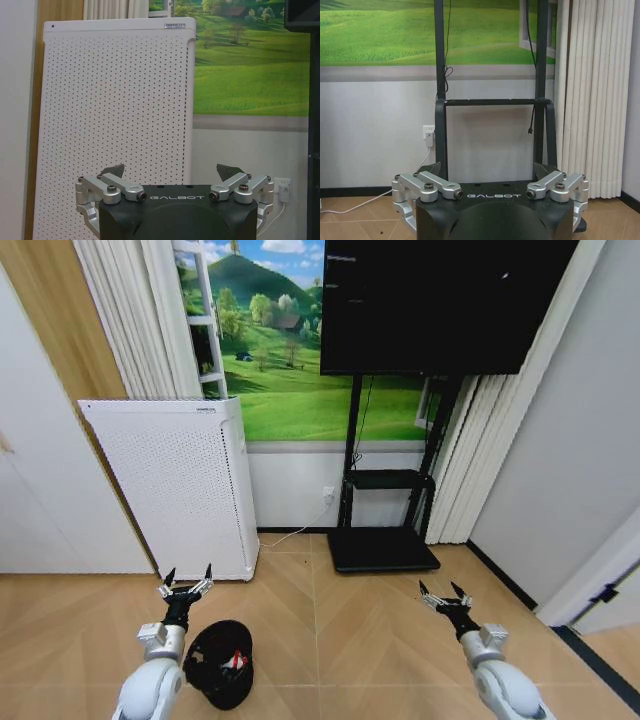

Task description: Pick up the trash bin and place the garbage on the floor into it.

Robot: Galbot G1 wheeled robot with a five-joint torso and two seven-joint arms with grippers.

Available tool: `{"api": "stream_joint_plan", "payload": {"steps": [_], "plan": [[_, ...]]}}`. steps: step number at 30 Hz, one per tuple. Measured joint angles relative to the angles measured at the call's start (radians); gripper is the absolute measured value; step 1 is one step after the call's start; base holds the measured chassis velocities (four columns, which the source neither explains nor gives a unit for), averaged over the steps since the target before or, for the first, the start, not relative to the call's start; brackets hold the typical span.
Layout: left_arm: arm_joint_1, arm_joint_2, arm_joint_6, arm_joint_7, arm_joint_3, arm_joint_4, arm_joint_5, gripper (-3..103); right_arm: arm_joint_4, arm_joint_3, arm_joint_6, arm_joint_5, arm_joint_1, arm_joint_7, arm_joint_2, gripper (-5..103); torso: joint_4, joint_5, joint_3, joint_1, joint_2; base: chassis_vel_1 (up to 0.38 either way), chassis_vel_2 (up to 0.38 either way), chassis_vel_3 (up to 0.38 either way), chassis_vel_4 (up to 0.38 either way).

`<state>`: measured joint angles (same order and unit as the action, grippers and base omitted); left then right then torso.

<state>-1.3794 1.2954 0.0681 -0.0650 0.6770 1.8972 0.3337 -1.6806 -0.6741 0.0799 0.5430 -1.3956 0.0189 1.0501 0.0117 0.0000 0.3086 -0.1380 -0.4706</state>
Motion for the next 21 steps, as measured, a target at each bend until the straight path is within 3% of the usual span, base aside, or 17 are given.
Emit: {"api": "stream_joint_plan", "payload": {"steps": [21], "plan": [[0.0, 0.0, 0.0, 0.0, 0.0, 0.0, 0.0, 100, 0.0, 0.0, 0.0, 0.0, 0.0, 0.0, 0.0, 100, 0.0, 0.0, 0.058, -0.035, -0.092, 0.0, 0.0, 0.0, 0.0]]}}
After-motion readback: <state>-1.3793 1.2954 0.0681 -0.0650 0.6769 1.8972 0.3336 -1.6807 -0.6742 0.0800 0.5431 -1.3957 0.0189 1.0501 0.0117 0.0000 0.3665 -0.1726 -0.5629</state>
